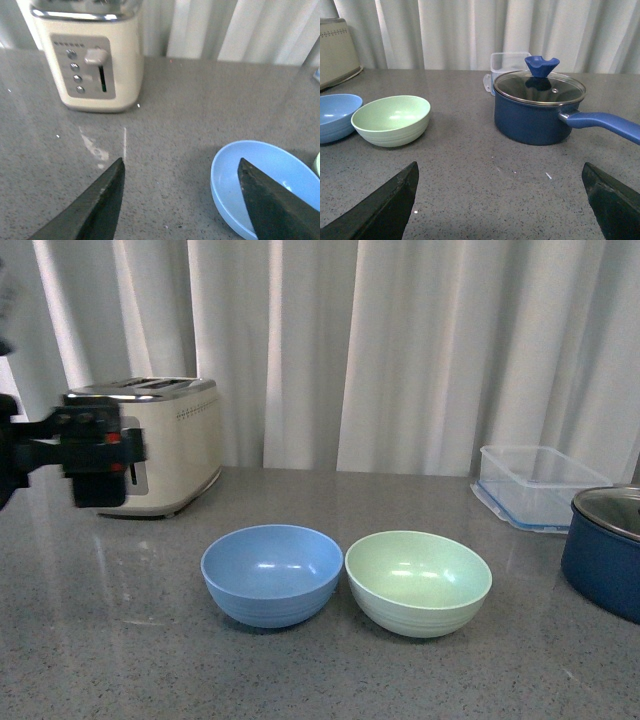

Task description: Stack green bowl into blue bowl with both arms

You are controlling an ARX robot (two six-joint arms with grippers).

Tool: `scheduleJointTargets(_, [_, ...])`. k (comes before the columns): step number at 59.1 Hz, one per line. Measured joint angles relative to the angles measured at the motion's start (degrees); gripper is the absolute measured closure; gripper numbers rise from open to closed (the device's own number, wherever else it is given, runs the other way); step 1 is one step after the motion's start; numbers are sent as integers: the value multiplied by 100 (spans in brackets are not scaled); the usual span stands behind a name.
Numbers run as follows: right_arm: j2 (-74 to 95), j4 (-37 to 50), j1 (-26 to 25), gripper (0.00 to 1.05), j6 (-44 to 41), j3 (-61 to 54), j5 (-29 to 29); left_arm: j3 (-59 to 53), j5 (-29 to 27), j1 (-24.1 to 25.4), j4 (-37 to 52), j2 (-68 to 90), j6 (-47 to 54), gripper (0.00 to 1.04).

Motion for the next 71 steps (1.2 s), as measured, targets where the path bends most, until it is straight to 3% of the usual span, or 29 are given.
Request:
scheduleJointTargets(5, [0,0,0,10,0,0,0,-721,81,142,879,-396,114,53])
scheduleJointTargets(21, [0,0,0,10,2,0,2,-2085,372,417,1252,-1355,208,101])
scheduleJointTargets(41, [0,0,0,10,0,0,2,-3119,861,951,1078,-2614,221,101])
scheduleJointTargets(63, [0,0,0,10,2,0,0,-3663,879,964,291,-3941,221,101])
scheduleJointTargets(71, [0,0,0,10,0,0,0,-3897,885,964,376,-4133,223,101])
